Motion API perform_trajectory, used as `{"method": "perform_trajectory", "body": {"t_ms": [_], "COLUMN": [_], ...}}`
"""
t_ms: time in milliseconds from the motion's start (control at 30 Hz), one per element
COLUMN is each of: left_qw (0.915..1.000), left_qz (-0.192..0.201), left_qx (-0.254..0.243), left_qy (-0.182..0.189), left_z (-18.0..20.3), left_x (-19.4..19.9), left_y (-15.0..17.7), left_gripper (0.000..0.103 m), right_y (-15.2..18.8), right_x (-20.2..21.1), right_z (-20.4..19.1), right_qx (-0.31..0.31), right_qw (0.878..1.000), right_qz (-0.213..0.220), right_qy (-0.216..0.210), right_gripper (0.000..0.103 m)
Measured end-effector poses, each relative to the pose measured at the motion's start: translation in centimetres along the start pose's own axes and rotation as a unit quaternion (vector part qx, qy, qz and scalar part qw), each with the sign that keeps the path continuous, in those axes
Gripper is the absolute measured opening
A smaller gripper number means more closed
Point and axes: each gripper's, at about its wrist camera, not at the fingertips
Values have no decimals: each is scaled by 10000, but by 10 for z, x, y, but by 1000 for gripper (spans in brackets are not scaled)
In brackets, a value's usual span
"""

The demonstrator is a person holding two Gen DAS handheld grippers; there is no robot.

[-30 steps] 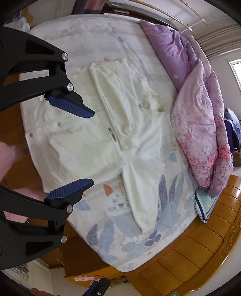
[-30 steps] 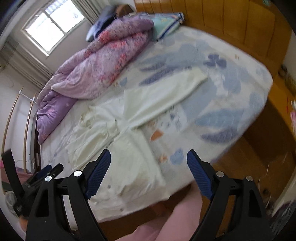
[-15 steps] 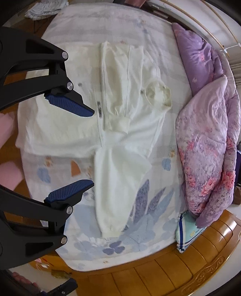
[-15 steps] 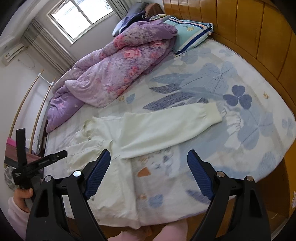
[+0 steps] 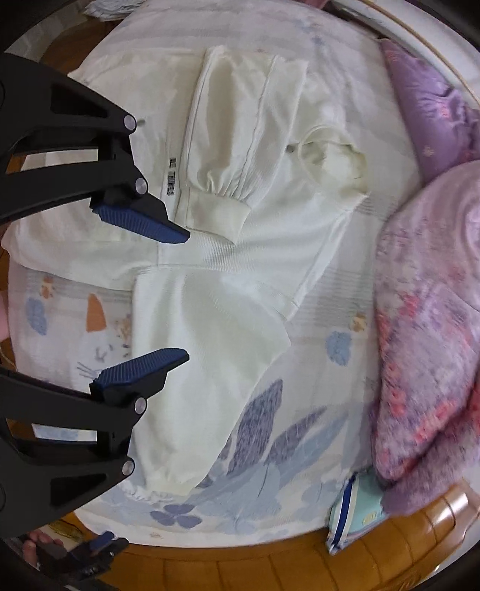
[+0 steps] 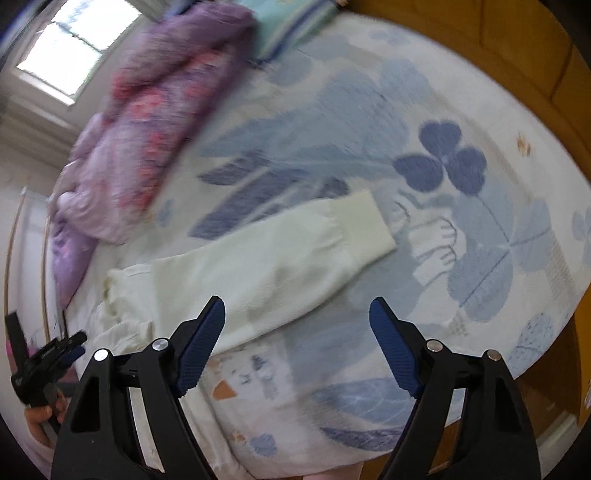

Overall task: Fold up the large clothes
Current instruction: 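Grasp the other sleeve cuff with the right gripper while the left pins the jacket body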

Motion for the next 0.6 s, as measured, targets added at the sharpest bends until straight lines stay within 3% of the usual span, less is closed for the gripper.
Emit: {"method": "perform_trajectory", "body": {"t_ms": [67,133,267,400,500,600], "left_qw": [9998,9991,9977,9967,9959,9954], "left_qz": [-160,-383,-672,-800,-882,-909], "left_qx": [97,161,104,-75,-211,-261], "left_qy": [22,-38,-71,-76,-44,-132], "left_z": [-7,-14,-24,-30,-34,-36], "left_x": [-27,-57,-108,-147,-173,-195], "left_y": [-14,-25,-35,-37,-33,-27], "left_gripper": [43,22,8,4,1,0], "right_y": [-16,-26,-40,-46,-48,-52], "right_x": [-30,-53,-100,-138,-154,-154], "right_z": [21,40,68,85,96,92], "right_qx": [-403,-847,-1569,-2055,-2441,-2386], "right_qw": [9987,9955,9850,9733,9594,9636], "right_qz": [-320,-426,-665,-889,-788,-658], "right_qy": [-72,-50,-280,-496,-1176,-1007], "right_gripper": [66,63,57,54,28,20]}}
Point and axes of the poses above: each gripper's, at about its wrist camera, not at the fingertips, and x roughly against the way its jaws point, z to its right, y to its underside, and after that the axes turned 12 degrees about -z, right-handed
